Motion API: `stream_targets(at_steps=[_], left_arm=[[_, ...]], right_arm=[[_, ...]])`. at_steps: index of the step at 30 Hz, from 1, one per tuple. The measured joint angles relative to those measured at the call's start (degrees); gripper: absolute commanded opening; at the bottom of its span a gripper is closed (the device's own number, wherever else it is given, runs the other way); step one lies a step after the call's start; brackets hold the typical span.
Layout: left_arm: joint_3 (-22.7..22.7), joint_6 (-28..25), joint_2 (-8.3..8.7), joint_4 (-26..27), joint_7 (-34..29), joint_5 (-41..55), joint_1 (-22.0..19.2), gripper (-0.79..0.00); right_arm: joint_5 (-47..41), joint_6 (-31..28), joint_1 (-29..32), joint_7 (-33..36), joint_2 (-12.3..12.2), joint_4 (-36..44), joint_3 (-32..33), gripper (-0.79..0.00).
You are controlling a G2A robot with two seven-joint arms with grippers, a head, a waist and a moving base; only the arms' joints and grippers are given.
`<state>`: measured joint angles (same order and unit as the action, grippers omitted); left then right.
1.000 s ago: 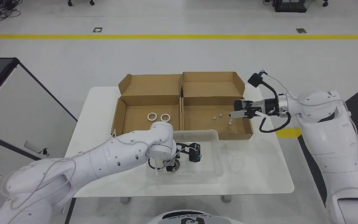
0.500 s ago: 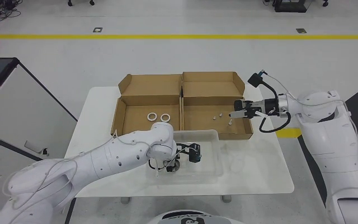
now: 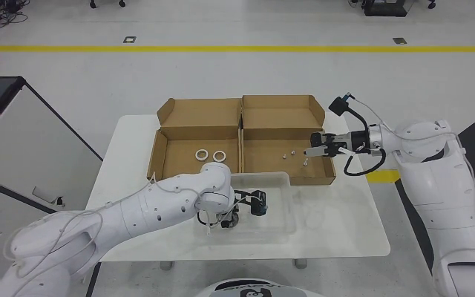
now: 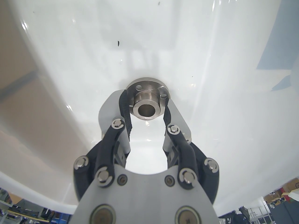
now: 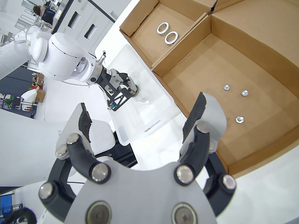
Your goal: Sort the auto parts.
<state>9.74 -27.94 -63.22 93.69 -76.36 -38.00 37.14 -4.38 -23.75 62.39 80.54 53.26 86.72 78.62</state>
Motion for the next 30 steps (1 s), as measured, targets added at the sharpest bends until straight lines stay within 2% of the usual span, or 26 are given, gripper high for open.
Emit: stream_targets(at_steps=[14,22,30], left_arm=[[0.0,0.8,0.16,0.9,-0.8,2.1,-1.6,-0.785],[0.0,4.6,0.61,5.8,-4.6,9.3,-6.8,-0.785],[0.0,4.6,0.61,5.8,-4.6,9.3,-6.8,-0.785]], right_arm=[[0.0,0.0,0.0,0.0,0.0,0.0,0.0,0.0],[0.0,0.0,0.0,0.0,0.0,0.0,0.0,0.0],[0.0,0.0,0.0,0.0,0.0,0.0,0.0,0.0]])
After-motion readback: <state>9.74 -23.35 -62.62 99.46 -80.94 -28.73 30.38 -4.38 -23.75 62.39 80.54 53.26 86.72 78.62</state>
